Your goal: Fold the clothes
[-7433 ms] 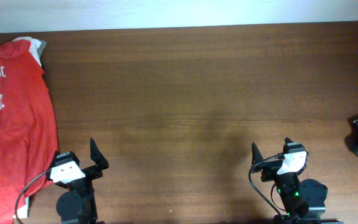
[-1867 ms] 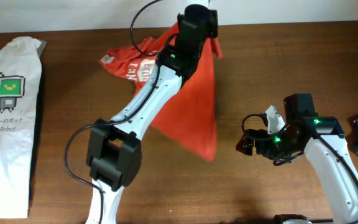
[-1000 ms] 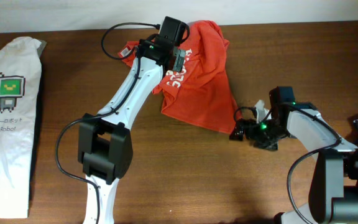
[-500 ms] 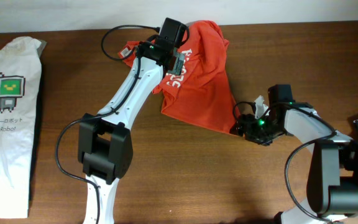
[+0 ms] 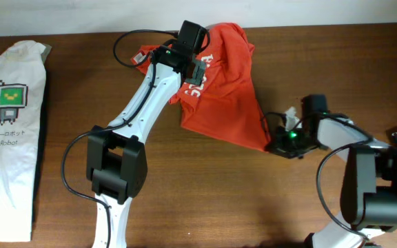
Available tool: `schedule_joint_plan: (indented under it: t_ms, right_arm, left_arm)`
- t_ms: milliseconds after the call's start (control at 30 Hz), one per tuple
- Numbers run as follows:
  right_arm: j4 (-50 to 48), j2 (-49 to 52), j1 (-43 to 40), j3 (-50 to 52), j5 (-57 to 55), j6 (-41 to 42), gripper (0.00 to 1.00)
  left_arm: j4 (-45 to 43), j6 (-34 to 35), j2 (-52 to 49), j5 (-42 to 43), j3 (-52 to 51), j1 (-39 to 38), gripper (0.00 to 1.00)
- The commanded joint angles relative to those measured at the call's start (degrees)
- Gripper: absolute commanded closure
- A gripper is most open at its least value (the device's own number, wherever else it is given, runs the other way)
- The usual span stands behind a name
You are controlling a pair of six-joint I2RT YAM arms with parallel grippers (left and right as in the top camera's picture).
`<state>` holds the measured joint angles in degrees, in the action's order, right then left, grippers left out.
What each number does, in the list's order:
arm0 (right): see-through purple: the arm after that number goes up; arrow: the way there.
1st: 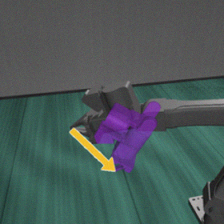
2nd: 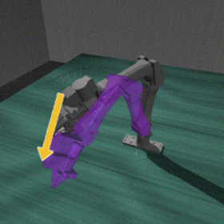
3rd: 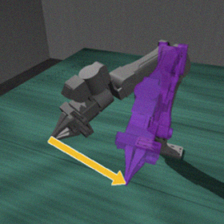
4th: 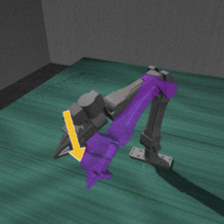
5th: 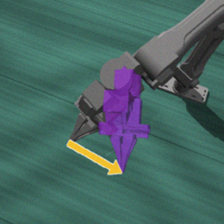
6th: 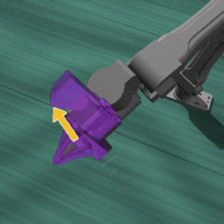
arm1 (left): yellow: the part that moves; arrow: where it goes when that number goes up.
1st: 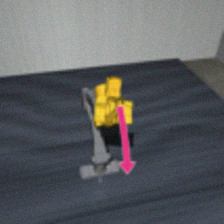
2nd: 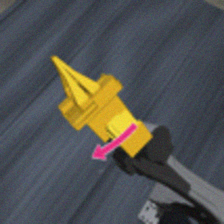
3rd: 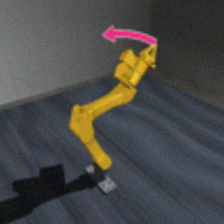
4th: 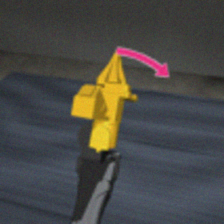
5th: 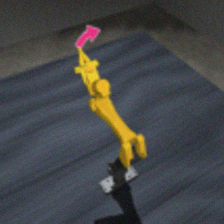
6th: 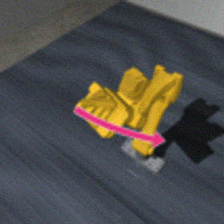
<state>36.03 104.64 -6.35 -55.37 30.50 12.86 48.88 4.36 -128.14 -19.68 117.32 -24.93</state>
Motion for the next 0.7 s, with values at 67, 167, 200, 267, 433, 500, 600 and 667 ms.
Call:
schedule_joint_plan:
  t_ms: [67, 167, 200, 267, 433, 500, 600, 667]
  right_arm:
    - [10.62, -3.96, -11.96, -12.00, -5.66, -0.28, 0.96]
    - [13.33, -3.96, -16.09, -18.49, -5.92, 1.64, 0.96]
    - [14.45, -3.96, -17.68, -21.68, -7.10, 3.28, 0.96]
    - [16.83, -3.96, -19.98, -26.56, -8.74, 4.87, 0.96]
    - [19.93, -3.96, -22.21, -36.04, -10.25, 7.37, 0.96]
    - [20.09, -3.96, -21.77, -36.61, -10.21, 7.41, 0.96]
    - [21.05, -3.89, -20.96, -36.57, -10.25, 7.32, 0.96]
    - [21.64, -3.89, -20.92, -36.57, -10.23, 7.34, 0.96]
  left_arm:
    - [0.24, 0.94, 2.38, 1.55, 0.17, 0.44, 0.01]
    - [0.79, 0.94, 2.38, 4.52, 0.15, 0.44, 0.01]
    - [1.09, 0.94, 2.38, 4.50, 0.15, 0.44, 0.01]
    - [2.93, 0.94, 2.38, 4.55, 0.15, 0.44, 0.01]
    - [8.68, 0.94, 2.38, 12.22, -0.20, 0.39, 0.02]
    - [9.57, 0.94, 2.36, 15.08, -1.79, 0.26, 0.16]
    - [8.28, 0.83, 2.36, 17.40, -8.15, -1.31, 0.16]
    - [7.56, -1.97, 2.36, 18.95, -9.90, -4.24, 0.20]
